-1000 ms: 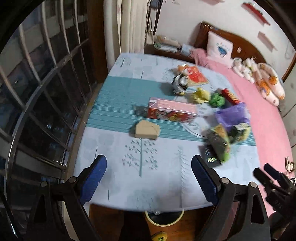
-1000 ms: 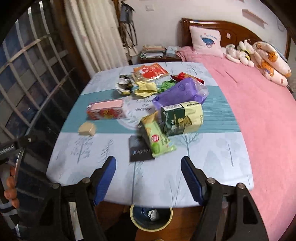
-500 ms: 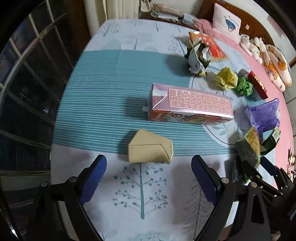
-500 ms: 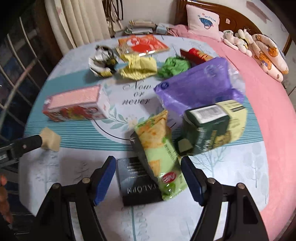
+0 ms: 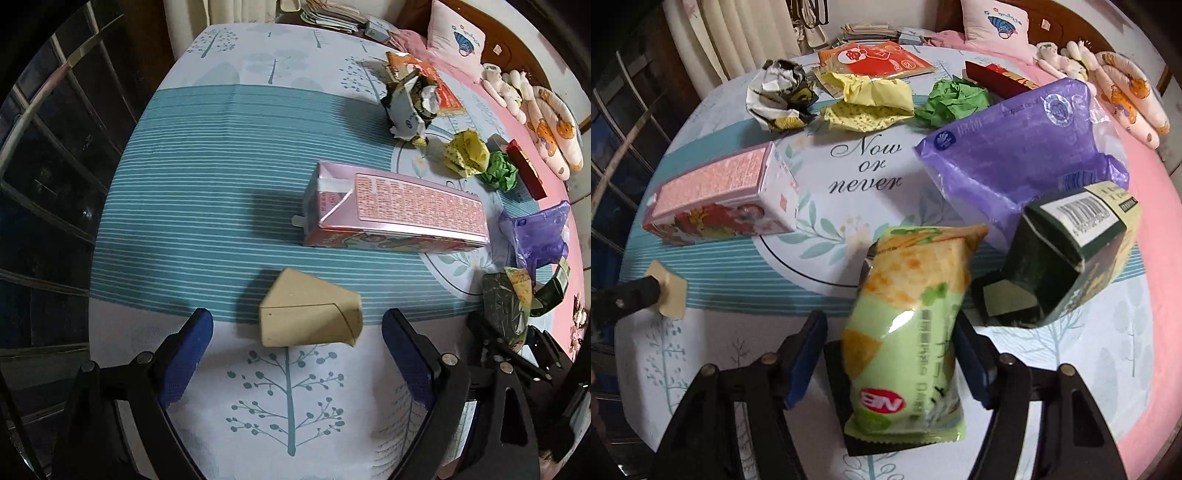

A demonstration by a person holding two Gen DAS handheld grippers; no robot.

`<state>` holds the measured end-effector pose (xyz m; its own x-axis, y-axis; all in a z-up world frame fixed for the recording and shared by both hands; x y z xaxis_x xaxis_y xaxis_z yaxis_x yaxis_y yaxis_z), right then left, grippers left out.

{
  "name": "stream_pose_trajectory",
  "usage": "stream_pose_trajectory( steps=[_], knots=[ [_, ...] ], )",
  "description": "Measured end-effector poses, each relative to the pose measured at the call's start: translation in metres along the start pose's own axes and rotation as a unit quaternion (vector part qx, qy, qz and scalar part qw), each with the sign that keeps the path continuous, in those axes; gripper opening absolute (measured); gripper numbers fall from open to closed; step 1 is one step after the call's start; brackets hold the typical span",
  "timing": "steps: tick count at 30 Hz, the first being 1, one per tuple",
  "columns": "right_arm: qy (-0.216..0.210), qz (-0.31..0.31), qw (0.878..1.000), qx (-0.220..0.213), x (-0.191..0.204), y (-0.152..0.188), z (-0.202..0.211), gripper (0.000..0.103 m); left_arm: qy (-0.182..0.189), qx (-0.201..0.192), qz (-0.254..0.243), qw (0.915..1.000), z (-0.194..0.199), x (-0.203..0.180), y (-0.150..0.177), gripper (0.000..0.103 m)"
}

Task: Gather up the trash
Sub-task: 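Grasp the beige folded paper with the left tool while the right tool grasps the green snack bag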

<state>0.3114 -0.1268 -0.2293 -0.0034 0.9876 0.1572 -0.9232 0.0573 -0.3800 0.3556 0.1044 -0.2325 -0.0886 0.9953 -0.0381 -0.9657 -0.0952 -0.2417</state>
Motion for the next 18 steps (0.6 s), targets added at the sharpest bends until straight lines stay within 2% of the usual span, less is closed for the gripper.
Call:
stream_pose_trajectory(
  steps=[1, 6, 11, 14, 16, 17, 18],
  knots=[
    [-0.01, -0.004, 1.0, 0.002, -0.003, -0.001, 0.001, 0.056, -0.001, 0.002, 0.001, 1.0, -0.002, 0.0, 0.0, 0.092],
    [-0.063, -0.044, 0.997, 0.01, -0.012, -0.004, 0.004, 0.055, -0.004, 0.013, 0.001, 0.9999, -0.01, -0.001, 0.004, 0.092],
    [-0.067, -0.038, 0.997, 0.016, -0.008, -0.004, 0.003, 0.052, -0.012, 0.026, -0.003, 0.9996, -0.02, -0.003, 0.007, 0.091],
    [-0.072, -0.036, 0.997, 0.01, -0.006, -0.005, 0.005, 0.048, -0.013, 0.026, -0.001, 0.9996, -0.022, -0.001, 0.007, 0.08],
    [-0.075, -0.032, 0.997, 0.003, -0.006, -0.007, 0.009, 0.044, -0.015, 0.02, -0.007, 0.9997, -0.021, -0.002, 0.006, 0.07],
    [-0.077, -0.027, 0.997, 0.0, -0.004, -0.007, 0.011, 0.043, -0.019, 0.016, -0.01, 0.9996, -0.019, -0.002, 0.006, 0.061],
    [-0.078, -0.024, 0.997, -0.003, -0.005, -0.009, 0.012, 0.04, -0.023, 0.014, -0.015, 0.9995, -0.02, -0.004, 0.004, 0.061]
  ],
)
Point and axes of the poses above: each gripper's, at about its wrist camera, not at the fingertips, and z roughly against the way its jaws point, x to its left, y to its underside, the point moved 8 cm from there along -z, roughly the way its jaws point, and after that the axes turned 7 degrees about -y, right-handed, at the moved point
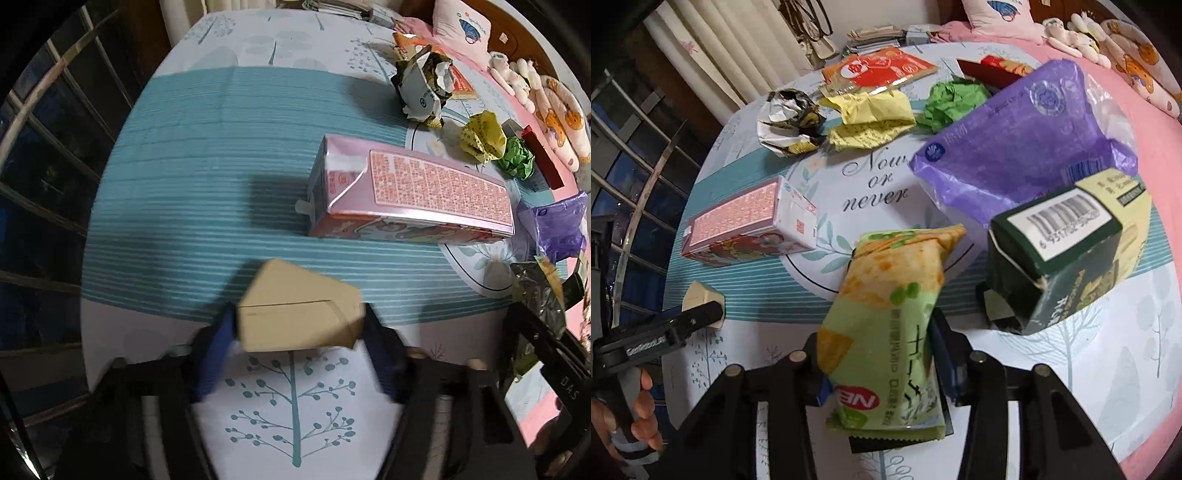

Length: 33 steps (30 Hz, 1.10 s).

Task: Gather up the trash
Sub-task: 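Grasp the beige folded paper with the left tool while the right tool grasps the green snack bag, then carry paper and snack bag over the bin and open both tools to drop them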

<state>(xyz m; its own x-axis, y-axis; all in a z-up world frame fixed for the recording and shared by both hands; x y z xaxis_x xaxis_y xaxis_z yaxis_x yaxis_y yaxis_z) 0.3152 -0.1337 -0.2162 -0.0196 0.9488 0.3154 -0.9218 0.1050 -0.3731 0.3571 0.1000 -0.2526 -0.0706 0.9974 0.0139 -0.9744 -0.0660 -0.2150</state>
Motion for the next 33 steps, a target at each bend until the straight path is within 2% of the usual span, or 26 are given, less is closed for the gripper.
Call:
stream_pose_trajectory(
  steps=[3, 4, 13, 23, 27, 29, 33],
  knots=[
    [-0.008, 0.009, 1.0, -0.005, 0.004, -0.001, 0.003, 0.034, 0.004, 0.001, 0.001, 1.0, 0.001, 0.0, -0.001, 0.061],
    [-0.014, 0.011, 1.0, -0.006, 0.005, 0.0, 0.005, 0.015, 0.005, 0.001, 0.002, 1.0, 0.001, 0.001, -0.002, 0.061],
    [-0.035, 0.012, 0.999, -0.02, 0.015, 0.0, 0.024, 0.012, 0.012, -0.005, 0.011, 0.9999, 0.019, 0.004, 0.012, 0.061],
    [-0.088, 0.025, 0.995, -0.047, 0.035, 0.023, 0.08, 0.007, 0.041, -0.053, 0.011, 0.9977, 0.09, -0.015, 0.042, 0.061],
    [-0.098, 0.035, 0.993, -0.055, 0.036, 0.042, 0.104, 0.007, 0.052, -0.075, 0.015, 0.9957, 0.122, -0.032, 0.068, 0.061],
    [-0.102, 0.045, 0.992, -0.058, 0.036, 0.053, 0.117, 0.007, 0.057, -0.08, 0.016, 0.995, 0.139, -0.027, 0.087, 0.061],
    [-0.11, 0.062, 0.99, -0.06, 0.034, 0.081, 0.144, 0.007, 0.07, -0.095, 0.008, 0.993, 0.167, -0.045, 0.128, 0.061]
  ],
)
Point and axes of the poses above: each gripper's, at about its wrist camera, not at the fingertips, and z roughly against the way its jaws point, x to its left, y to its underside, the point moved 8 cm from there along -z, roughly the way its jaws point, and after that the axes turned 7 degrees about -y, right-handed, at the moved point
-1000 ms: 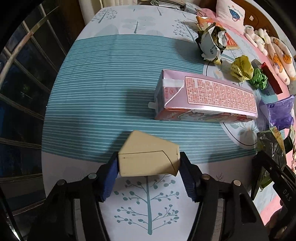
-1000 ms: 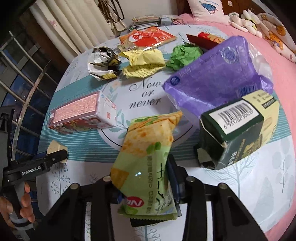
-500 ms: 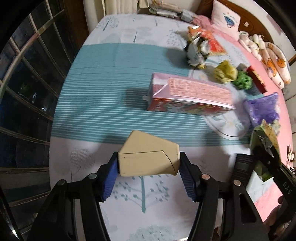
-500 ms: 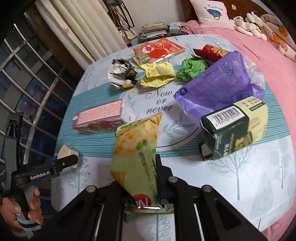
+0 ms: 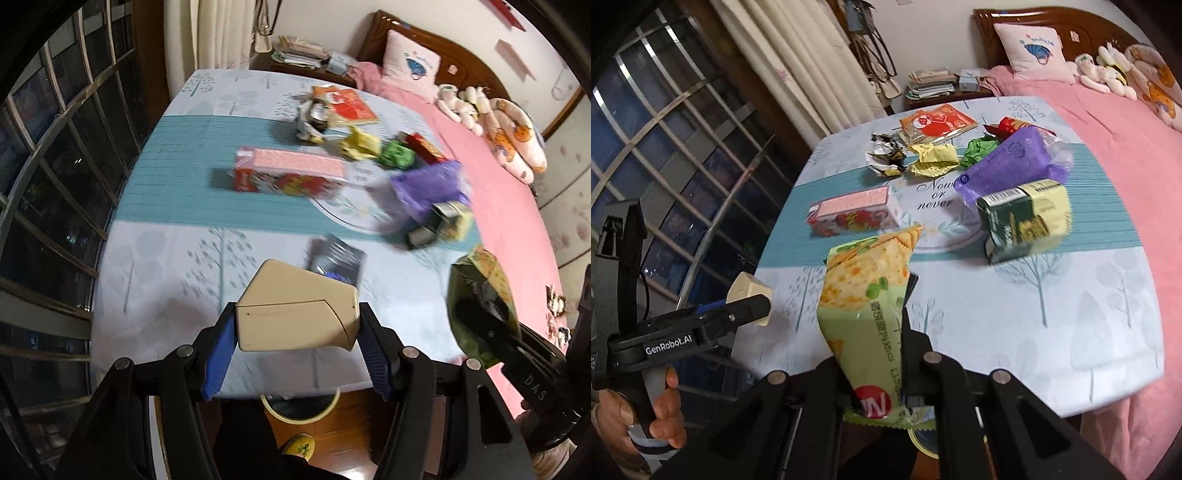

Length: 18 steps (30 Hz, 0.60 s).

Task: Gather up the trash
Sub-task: 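Carry paper and snack bag over the bin and open both tools to drop them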

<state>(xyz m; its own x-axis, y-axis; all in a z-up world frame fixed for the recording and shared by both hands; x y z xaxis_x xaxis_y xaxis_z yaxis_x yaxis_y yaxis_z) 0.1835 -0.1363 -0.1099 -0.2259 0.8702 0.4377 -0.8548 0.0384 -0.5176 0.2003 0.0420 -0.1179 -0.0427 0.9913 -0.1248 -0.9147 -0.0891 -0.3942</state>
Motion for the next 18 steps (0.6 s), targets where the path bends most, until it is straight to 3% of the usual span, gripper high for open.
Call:
stream_pose_trajectory(
  steps=[9, 18],
  knots=[
    [-0.008, 0.02, 0.999, 0.031, 0.0, 0.086, 0.04, 0.007, 0.033, -0.011, -0.006, 0.9994, 0.034, -0.035, 0.087, 0.061],
    [-0.008, -0.041, 0.996, 0.079, -0.022, 0.165, 0.03, 0.007, 0.029, 0.05, -0.043, 0.9974, 0.008, -0.052, 0.168, 0.061]
  ],
)
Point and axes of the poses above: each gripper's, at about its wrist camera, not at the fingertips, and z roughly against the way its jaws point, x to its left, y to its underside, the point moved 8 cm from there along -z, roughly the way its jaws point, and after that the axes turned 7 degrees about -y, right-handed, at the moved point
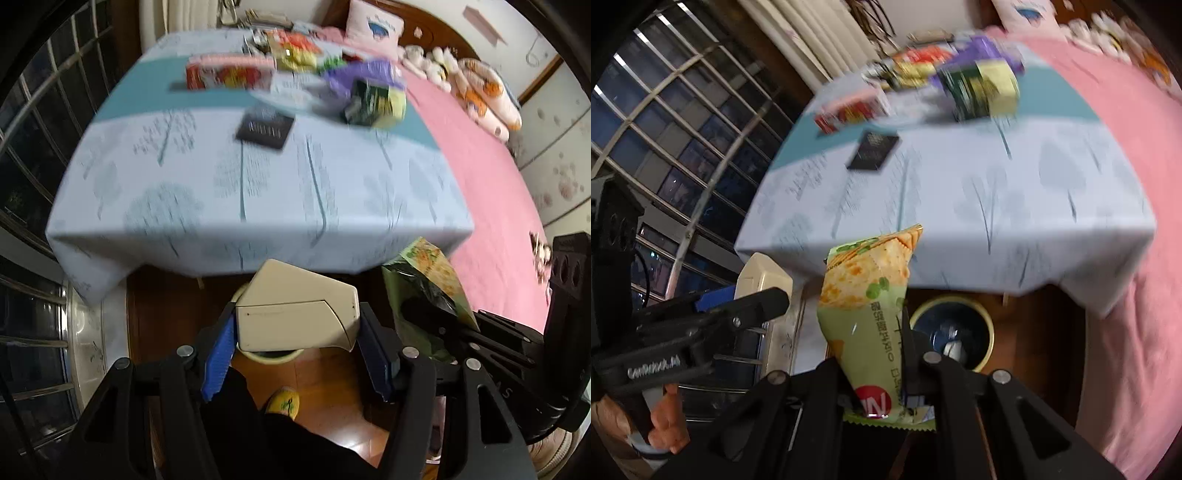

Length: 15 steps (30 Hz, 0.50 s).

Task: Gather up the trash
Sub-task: 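Carry paper and snack bag over the bin and open both tools to drop them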

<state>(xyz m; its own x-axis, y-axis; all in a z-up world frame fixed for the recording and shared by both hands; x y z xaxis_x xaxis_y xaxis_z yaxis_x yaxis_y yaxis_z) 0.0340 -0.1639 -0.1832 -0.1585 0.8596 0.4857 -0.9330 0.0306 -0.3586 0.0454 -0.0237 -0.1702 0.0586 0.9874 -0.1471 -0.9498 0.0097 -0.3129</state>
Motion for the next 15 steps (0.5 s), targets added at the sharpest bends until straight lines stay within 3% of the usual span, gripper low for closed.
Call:
stream_pose_trajectory(
  steps=[7, 15],
  knots=[
    [0.016, -0.082, 0.996, 0.044, -0.045, 0.05, -0.071, 0.007, -0.006, 0.052, -0.025, 0.9983, -0.074, 0.004, 0.035, 0.061],
    [0.057, -0.15, 0.984, 0.071, -0.126, 0.096, -0.193, 0.007, -0.017, 0.086, -0.06, 0.9943, -0.213, 0.016, 0.068, 0.061]
  ],
)
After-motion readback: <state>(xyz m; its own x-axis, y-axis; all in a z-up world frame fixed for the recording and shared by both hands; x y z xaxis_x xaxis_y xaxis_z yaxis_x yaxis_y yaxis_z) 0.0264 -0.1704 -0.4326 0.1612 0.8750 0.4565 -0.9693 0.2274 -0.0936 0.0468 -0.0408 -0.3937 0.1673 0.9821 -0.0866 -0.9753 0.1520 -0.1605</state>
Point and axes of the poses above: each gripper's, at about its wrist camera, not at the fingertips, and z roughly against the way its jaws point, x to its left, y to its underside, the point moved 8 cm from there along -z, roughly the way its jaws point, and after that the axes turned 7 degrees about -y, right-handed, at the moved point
